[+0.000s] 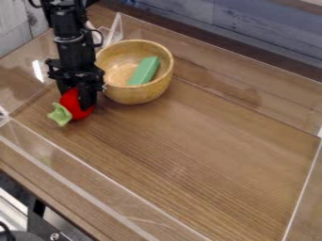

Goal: Move the red object to the left side of the table

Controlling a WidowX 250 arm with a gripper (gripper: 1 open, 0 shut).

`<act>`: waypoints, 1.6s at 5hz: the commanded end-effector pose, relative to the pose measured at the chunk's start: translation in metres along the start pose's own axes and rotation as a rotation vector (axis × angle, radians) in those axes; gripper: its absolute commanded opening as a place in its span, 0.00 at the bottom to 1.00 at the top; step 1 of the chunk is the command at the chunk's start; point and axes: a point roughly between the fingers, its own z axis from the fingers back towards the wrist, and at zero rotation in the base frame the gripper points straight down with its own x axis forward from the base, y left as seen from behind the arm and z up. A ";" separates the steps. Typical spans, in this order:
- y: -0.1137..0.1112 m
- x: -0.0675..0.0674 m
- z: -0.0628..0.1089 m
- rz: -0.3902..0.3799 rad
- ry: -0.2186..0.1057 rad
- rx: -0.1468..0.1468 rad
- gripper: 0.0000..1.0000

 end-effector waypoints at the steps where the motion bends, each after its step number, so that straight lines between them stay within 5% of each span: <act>1: 0.007 0.004 0.004 0.012 -0.012 0.020 0.00; 8: 0.013 0.006 0.005 0.037 0.041 0.027 0.00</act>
